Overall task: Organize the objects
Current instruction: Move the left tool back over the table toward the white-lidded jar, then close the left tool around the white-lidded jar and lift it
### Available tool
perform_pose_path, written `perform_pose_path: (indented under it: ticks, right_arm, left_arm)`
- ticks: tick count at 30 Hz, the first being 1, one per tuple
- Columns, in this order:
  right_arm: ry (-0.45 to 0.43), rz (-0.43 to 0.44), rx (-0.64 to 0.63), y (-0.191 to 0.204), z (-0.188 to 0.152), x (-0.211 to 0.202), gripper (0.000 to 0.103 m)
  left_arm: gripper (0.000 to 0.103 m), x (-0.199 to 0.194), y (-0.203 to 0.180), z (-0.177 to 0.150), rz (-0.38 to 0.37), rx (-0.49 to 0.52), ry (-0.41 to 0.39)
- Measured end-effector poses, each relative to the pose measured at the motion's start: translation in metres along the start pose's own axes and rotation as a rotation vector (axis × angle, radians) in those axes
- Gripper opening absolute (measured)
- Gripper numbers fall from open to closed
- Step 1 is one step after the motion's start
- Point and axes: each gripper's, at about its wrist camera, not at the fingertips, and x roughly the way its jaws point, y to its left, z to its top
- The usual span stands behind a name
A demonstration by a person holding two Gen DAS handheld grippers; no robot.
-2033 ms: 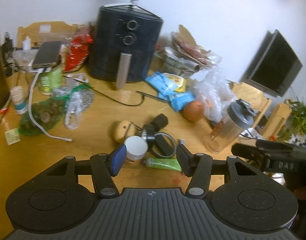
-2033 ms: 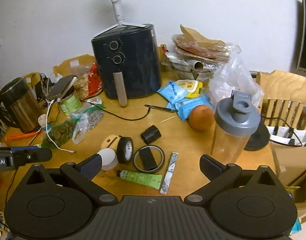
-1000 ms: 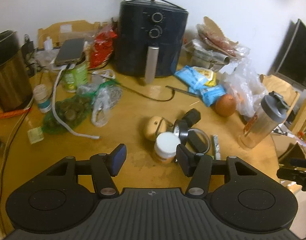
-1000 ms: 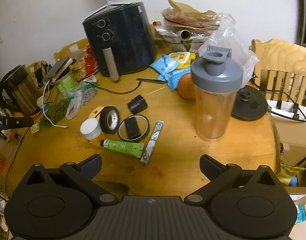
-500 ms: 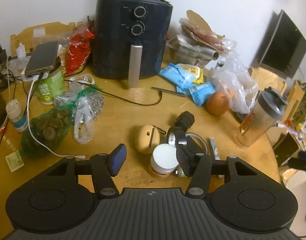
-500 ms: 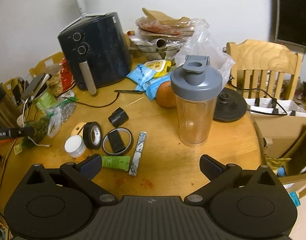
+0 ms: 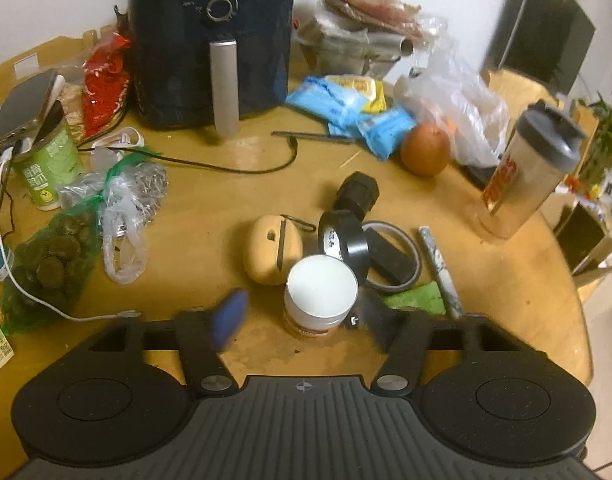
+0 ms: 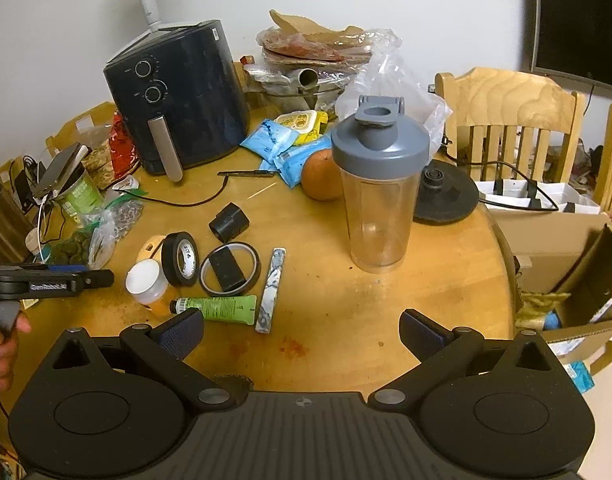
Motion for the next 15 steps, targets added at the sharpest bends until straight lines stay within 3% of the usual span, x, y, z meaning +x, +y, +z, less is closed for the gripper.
perform_pose_path:
  ticks: [2, 15]
  right_arm:
    - [0.001, 0.002, 0.008, -0.002, 0.001, 0.002, 0.103]
    - [0.039, 0.007, 0.019, -0.015, 0.006, 0.016, 0.103]
  left_arm:
    - [0.082, 0.004, -0.002, 0.001, 0.004, 0.018, -0.001]
    - [0.082, 0.052, -0.016, 0.008, 0.049, 0.086, 0.081]
